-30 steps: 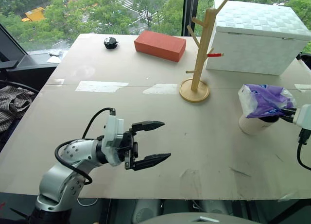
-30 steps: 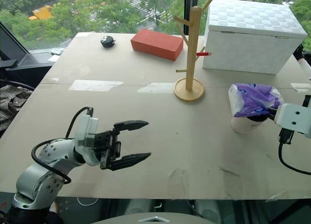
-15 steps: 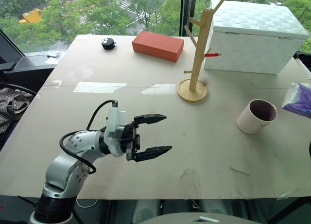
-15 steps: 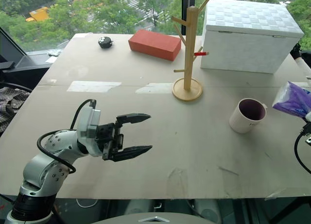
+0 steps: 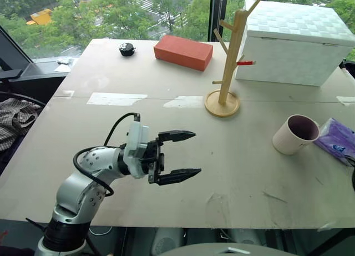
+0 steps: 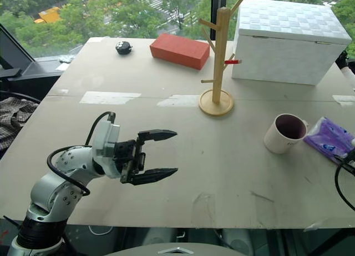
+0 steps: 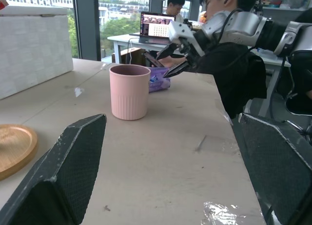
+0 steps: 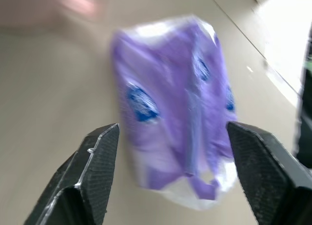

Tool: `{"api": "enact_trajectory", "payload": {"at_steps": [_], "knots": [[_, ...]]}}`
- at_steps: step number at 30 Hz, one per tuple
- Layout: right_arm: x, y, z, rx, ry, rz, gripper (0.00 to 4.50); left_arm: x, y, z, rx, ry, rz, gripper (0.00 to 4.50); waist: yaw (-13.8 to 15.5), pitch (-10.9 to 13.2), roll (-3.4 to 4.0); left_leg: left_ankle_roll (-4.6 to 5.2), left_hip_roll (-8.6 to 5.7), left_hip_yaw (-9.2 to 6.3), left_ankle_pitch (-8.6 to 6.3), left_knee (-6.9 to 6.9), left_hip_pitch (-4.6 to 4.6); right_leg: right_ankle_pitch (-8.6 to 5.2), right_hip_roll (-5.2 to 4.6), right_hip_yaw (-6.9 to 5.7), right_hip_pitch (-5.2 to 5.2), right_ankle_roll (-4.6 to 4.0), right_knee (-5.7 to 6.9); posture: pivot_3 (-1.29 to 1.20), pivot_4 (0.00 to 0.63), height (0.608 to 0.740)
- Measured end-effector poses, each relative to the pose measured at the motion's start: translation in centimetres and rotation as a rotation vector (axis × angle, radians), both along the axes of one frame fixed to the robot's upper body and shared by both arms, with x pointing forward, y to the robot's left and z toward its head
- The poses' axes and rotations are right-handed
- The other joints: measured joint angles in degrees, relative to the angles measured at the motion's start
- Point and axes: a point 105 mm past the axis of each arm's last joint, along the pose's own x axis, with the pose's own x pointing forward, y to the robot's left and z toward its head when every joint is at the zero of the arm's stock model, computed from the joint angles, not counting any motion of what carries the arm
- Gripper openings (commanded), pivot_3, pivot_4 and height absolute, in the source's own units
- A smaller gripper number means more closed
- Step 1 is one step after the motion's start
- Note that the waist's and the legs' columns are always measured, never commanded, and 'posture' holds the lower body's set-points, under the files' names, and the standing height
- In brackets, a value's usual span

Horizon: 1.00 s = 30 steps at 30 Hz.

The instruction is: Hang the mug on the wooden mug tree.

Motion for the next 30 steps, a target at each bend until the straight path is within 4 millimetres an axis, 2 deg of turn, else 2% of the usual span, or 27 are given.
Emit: {"api": "enact_trajectory", "payload": {"at_steps": [3,9,15,22,30], "knots": [[0.2,1.3,0.5,0.077,-0.050,0.022,3.35,0.0,-0.1,0.0,-0.003,0.000,-0.004,4.50,-0.2,0.0,-0.02,0.00,0.00,0.09,0.00,0.00,0.14,0.01,0.01,0.11,0.08,-0.01,0.00,0.00,0.150,0.740],[2.8,3.4,-0.4,0.095,-0.110,0.059,3.35,0.3,-0.1,0.3,-0.001,-0.016,-0.021,4.50,0.0,0.0,-0.01,0.00,-0.04,0.13,0.00,0.00,0.17,0.01,0.03,0.23,0.07,-0.01,0.02,0.00,0.150,0.740],[4.5,3.0,-1.2,0.086,-0.128,0.042,3.35,0.4,-0.1,0.4,-0.002,-0.017,-0.013,4.50,0.0,0.0,0.00,0.01,-0.08,0.11,0.00,-0.01,0.04,0.01,0.05,0.24,0.02,-0.04,-0.02,0.00,0.150,0.740],[5.8,3.3,-2.1,0.116,-0.134,0.087,3.35,0.4,0.0,0.2,-0.003,-0.009,0.009,4.50,0.0,0.0,0.00,0.02,-0.08,0.12,0.00,-0.01,0.07,0.01,0.05,0.26,0.02,-0.01,-0.01,0.00,0.150,0.740],[7.9,3.2,-2.2,0.162,-0.159,0.124,3.35,0.5,0.1,0.2,-0.001,-0.008,0.028,4.50,-0.1,0.0,0.01,0.02,-0.07,0.17,0.00,-0.02,0.16,0.02,0.09,0.36,0.06,-0.02,0.02,0.00,0.150,0.740]]}}
